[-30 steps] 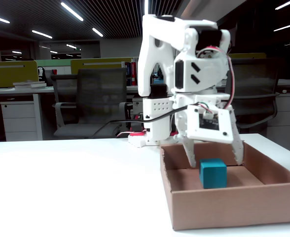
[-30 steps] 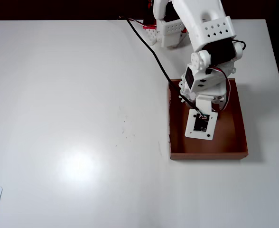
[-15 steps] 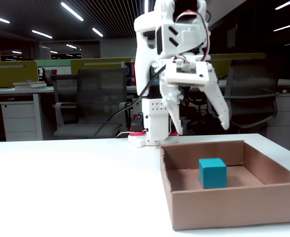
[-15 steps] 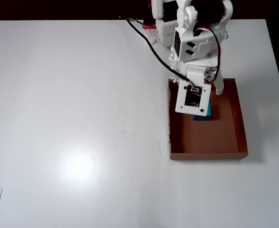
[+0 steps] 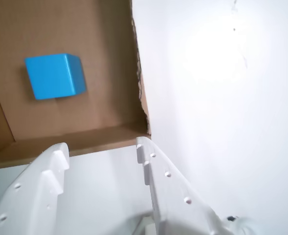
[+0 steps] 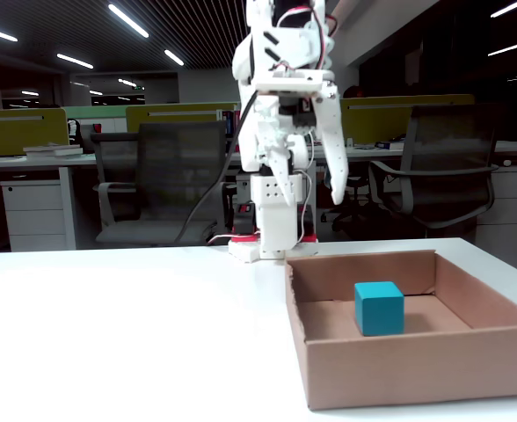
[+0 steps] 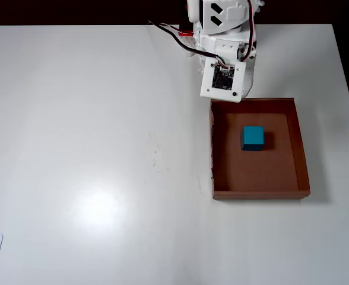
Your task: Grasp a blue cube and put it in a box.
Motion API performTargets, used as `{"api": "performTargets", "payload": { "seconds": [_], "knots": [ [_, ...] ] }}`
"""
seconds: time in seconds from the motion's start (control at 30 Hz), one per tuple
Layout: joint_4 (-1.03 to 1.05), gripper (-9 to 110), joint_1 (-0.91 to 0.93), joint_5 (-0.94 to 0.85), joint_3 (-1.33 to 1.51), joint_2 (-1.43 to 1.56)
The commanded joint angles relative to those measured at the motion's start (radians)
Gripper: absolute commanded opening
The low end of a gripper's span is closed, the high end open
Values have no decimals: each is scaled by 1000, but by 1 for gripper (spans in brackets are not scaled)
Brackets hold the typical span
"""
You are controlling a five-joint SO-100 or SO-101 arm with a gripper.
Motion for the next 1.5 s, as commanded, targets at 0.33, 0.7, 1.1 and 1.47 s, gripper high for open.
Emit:
{"api": "performTargets", "payload": {
  "seconds": [0.33,0.7,1.1,1.47],
  "knots": [
    [-35,14,51,-20,408,512],
    [44,16,37,-58,715,802],
    [28,16,11,-58,779,824],
    [-28,17,8,-58,779,824]
  ]
}}
